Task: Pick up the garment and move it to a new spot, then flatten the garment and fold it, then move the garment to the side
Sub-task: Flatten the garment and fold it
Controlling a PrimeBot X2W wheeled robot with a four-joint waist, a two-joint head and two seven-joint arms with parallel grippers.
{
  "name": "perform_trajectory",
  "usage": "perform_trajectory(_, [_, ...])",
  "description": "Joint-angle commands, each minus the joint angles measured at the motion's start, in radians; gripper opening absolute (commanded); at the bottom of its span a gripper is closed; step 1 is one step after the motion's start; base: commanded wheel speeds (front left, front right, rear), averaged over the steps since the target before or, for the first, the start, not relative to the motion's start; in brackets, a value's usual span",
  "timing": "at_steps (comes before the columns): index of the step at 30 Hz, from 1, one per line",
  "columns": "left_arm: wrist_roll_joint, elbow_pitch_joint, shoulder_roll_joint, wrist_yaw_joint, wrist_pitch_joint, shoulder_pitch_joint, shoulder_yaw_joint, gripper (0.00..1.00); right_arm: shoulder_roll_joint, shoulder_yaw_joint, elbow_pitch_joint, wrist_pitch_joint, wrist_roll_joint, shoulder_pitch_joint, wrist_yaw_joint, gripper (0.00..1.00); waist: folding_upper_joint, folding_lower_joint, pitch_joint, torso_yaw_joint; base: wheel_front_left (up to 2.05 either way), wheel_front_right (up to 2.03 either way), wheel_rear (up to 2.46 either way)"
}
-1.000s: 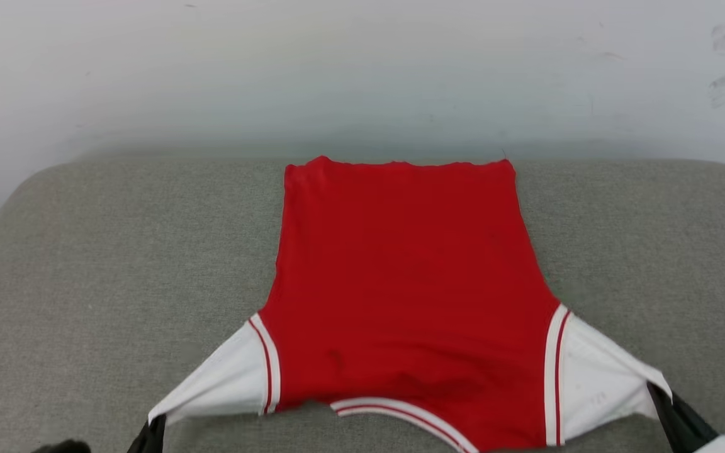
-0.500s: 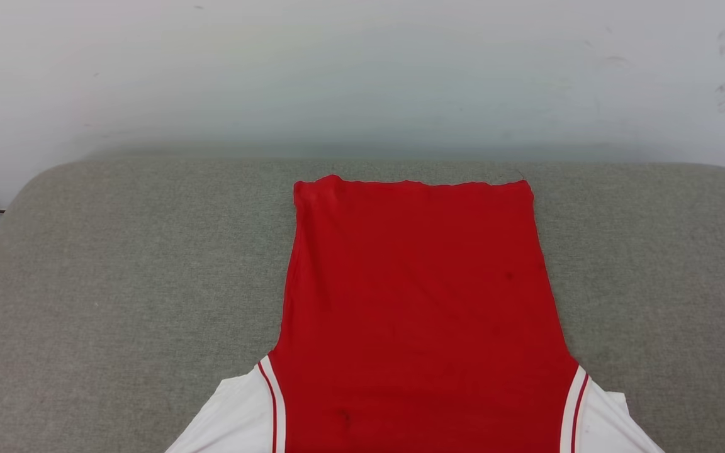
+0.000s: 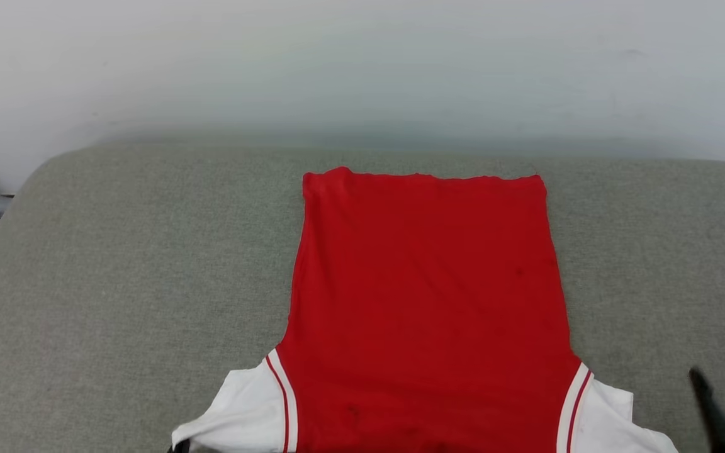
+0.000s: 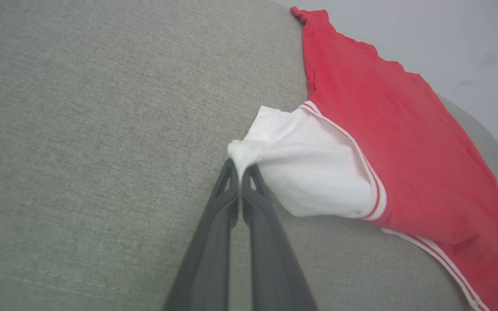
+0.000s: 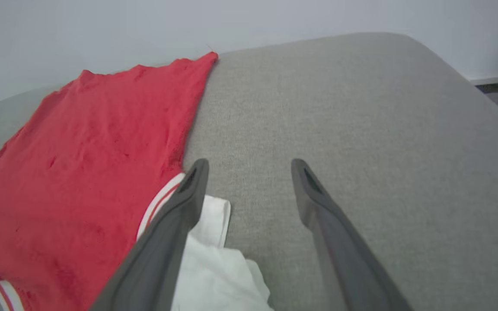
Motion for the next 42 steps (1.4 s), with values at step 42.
perform_trajectory(42, [0.285, -0.018, -0.301, -0.188, -0.006, -0.419, 0.027, 0.0, -0.349, 0.351, 0.513, 1.07, -0.073, -1.251, -0.001, 1.0, 0.0, 0.0, 0.603, 0.314, 0.0, 0.0, 0.0])
